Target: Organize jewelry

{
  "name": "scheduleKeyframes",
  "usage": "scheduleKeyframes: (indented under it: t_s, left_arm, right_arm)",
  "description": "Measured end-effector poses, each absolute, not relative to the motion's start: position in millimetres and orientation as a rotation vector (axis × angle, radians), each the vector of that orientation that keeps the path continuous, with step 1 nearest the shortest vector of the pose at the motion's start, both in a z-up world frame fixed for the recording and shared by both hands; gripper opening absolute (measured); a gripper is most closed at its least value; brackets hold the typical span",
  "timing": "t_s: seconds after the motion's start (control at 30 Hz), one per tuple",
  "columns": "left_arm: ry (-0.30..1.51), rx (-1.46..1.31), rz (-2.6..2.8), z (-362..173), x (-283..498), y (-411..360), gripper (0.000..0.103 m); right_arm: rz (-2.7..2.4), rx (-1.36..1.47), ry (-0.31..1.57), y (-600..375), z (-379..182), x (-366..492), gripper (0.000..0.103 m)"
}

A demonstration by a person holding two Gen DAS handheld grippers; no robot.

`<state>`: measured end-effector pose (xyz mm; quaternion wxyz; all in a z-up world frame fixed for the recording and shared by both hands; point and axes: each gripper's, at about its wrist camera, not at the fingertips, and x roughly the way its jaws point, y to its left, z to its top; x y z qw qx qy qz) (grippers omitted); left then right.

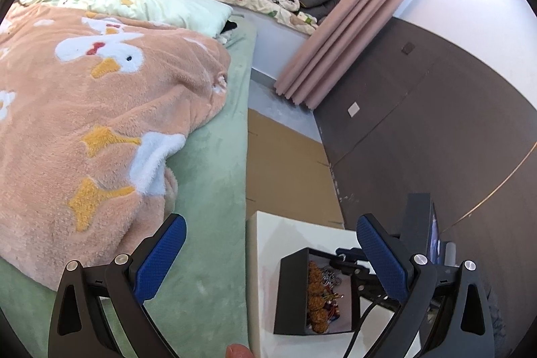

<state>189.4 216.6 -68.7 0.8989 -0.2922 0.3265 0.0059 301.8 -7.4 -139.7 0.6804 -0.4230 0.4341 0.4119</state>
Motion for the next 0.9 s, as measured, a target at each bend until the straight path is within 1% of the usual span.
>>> scheduleKeyframes:
  t_s: [0.13,0.33,0.4,0.67,0.73,0.8,0.87,0.9]
  left_arm:
    - [0.692,-0.579,-0.001,-69.3,188.9,211.8,0.101]
    - [0.689,-0.573,-0.015,-68.1,187.1,209.1,0.101]
    - [0.689,-0.574,-0.017,-68.0,186.6,209.3,0.101]
    - [0.676,-0.587,-0.025,-65.5,182.6,212.2,0.101]
    - [0.676,-0.587,-0.025,-65.4,182.5,212.4,0.101]
    - [0.672,-0.587,-0.026,-64.8,181.3,212.5,0.101]
    - [0.67,-0.584,-0.026,-63.7,179.8,212.8,0.101]
    - [0.669,-0.583,-0.027,-63.4,179.5,213.2,0.101]
  right_arm:
    - [0.927,-0.919,0.963,-14.3,-131.6,298.4,0.013]
    - [0.948,-0.874,0.943,-19.1,-112.1,293.4,0.003]
    - [0.958,-0.861,0.94,-20.1,-106.5,290.6,0.002]
    - [0.934,-0.821,0.898,-23.8,-83.3,283.6,0.001]
    - [0.88,-0.818,0.928,-22.0,-84.4,287.0,0.002]
    - [0.855,-0.83,0.999,-17.3,-94.6,291.8,0.003]
    - [0.836,-0.885,0.983,-14.0,-101.8,289.4,0.034]
    - [0.828,-0.909,0.955,-12.6,-103.3,287.2,0.064]
